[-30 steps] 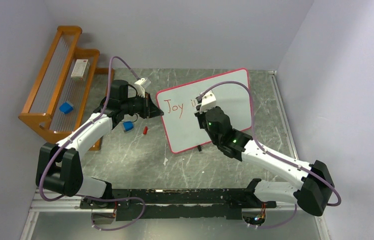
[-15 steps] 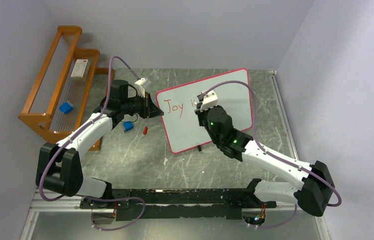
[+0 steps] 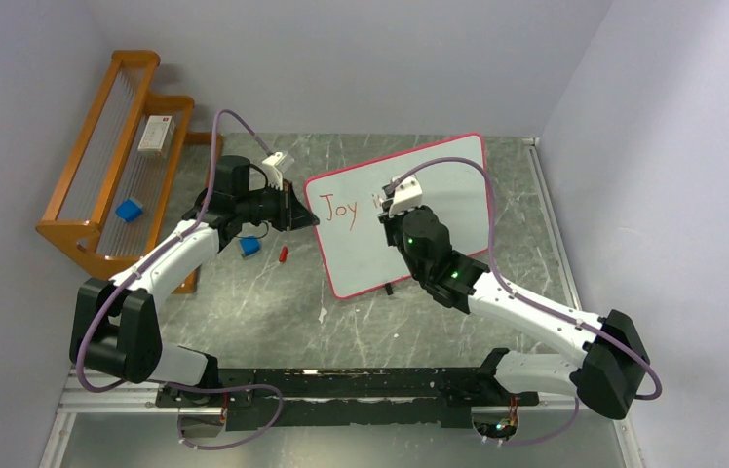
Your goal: Write a sentence on the whiteboard
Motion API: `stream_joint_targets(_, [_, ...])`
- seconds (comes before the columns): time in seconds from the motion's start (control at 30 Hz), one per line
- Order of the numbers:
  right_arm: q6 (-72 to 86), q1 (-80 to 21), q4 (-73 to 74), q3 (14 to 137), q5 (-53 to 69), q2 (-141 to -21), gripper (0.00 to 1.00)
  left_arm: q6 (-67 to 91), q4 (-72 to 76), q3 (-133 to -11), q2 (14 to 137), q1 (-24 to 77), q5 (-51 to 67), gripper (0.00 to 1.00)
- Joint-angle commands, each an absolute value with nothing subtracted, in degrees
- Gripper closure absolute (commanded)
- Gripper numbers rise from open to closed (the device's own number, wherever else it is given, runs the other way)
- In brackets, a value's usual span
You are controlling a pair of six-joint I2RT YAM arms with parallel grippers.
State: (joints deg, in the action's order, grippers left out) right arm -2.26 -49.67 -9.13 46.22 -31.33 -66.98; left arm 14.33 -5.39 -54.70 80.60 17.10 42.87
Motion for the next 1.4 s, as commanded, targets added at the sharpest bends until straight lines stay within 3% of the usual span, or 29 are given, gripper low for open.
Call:
stream_joint_targets(0.0, [-2.85, -48.83, -11.72, 45.43, -32.54, -67.50, 1.00, 11.17, -7.78, -54.84, 82.42, 17.31, 39.40, 0.95])
stream_joint_targets(1.37, [1.29, -48.07, -4.29, 44.19, -33.51, -64.10, 1.00, 11.52, -7.54, -54.67, 82.24, 17.31, 38.80, 0.95])
